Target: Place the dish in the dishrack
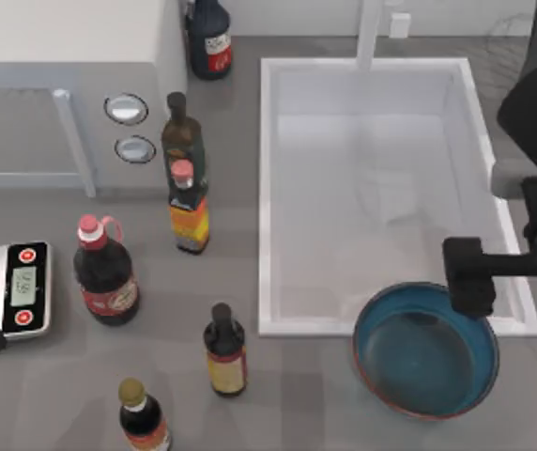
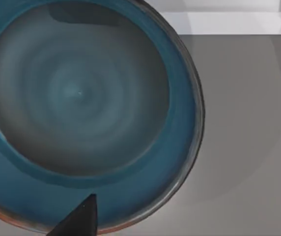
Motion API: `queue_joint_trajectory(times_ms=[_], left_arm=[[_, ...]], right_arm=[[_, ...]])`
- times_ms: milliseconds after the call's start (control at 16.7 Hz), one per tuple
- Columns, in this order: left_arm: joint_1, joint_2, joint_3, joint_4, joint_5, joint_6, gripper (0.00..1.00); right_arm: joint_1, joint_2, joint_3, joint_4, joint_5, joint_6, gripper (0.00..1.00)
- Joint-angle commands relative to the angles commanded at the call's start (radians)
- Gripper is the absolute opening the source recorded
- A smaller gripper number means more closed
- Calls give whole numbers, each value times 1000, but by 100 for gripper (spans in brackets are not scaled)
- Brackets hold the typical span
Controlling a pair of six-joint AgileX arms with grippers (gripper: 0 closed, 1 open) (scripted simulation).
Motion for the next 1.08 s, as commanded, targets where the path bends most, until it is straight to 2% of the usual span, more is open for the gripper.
queue_joint_trajectory(times_ms=[480, 1080], left_arm=[[0, 0, 0, 0, 0, 0, 100], [0, 0, 0, 0, 0, 0, 100]], right_arm=[[2, 20, 1, 4, 0, 4, 100], [-4, 175, -235, 397, 0, -2, 100]])
